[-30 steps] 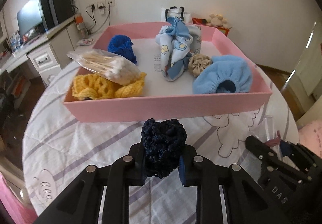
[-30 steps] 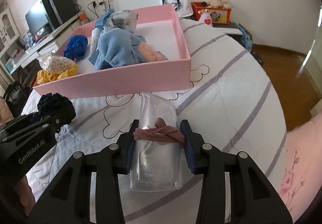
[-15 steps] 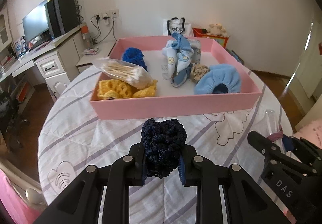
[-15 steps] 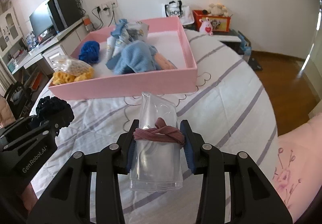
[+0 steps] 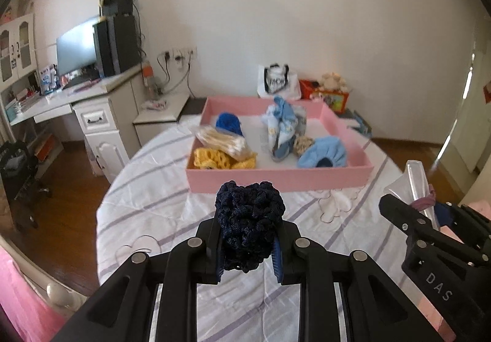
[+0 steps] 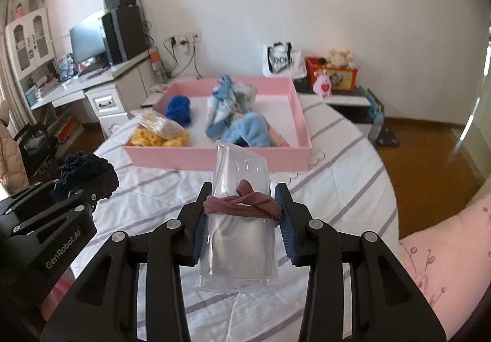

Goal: Organize soft objects
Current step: 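Lift the navy scrunchie with left tool while right tool lifts the bag toward the tray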

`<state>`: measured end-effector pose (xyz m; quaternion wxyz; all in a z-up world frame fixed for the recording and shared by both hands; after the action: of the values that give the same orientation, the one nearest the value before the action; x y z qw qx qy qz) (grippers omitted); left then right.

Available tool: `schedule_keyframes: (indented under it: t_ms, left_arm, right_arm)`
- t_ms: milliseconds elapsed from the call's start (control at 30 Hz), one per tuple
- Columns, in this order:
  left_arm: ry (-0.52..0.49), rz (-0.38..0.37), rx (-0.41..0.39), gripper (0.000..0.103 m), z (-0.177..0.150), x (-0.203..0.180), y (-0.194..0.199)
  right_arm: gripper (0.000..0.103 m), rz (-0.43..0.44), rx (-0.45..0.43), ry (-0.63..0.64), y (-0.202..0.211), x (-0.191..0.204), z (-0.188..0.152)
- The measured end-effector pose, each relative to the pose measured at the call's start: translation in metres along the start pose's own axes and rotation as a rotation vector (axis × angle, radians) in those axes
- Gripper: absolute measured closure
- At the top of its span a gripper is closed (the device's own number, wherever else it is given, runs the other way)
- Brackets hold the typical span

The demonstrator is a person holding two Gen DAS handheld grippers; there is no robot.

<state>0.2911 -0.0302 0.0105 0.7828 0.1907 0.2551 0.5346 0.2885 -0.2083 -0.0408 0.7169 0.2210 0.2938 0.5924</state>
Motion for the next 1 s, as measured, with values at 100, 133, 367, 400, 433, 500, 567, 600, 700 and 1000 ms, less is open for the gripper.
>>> schedule_keyframes:
  t_ms: [100,133,367,400,433,500,567,600,700,1000]
  left_arm:
    - [-0.018,0.029,-0.061,0.082,-0.001,-0.007,0.028]
    - [-0.024,0.035,-0.079,0.082,-0.002,-0.009,0.037]
    - [-0.056,0.040,-0.191,0.082,-0.012,-0.028,0.095]
    - [-0.064,0.046,-0.212,0.082,-0.014,-0.032,0.105]
    - [-0.068,0.050,-0.223,0.082,-0.016,-0.034,0.110]
    - [-0.081,0.051,-0.253,0.082,-0.020,-0.040,0.124]
    - [-0.096,0.039,-0.277,0.082,-0.027,-0.047,0.139]
    - [-0.102,0.037,-0.285,0.082,-0.029,-0.049,0.145]
    - [-0.118,0.044,-0.330,0.082,-0.036,-0.055,0.164]
    - [-0.128,0.052,-0.405,0.082,-0.076,-0.063,0.213]
  right_arm:
    - [0.066,0.005,-0.047,0.011,0.019,0.003,0.003]
    - [0.066,0.007,-0.062,0.014,0.026,0.003,0.004]
    - [0.066,0.019,-0.188,0.028,0.074,0.006,0.011]
    - [0.066,0.020,-0.203,0.029,0.080,0.007,0.010]
    - [0.066,0.022,-0.223,0.031,0.088,0.008,0.011]
    - [0.066,0.021,-0.252,0.028,0.100,0.006,0.010]
    - [0.066,0.018,-0.282,0.025,0.112,0.005,0.010]
    - [0.066,0.015,-0.297,0.022,0.118,0.005,0.010]
    - [0.066,0.003,-0.342,0.016,0.136,0.004,0.010]
    - [0.065,-0.007,-0.424,0.004,0.167,0.003,0.010]
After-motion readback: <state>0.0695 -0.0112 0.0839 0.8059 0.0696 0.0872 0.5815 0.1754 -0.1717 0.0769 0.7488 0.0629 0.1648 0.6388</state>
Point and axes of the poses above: each gripper's, at about its wrist camera, not at the fingertips, and y roughly against the way its jaws point, x to its left, z to its top, the point moved 3 cm from there along -y, roughly the way its jaws point, and after that the axes turned 14 degrees about -z, right-handed, at the moved point
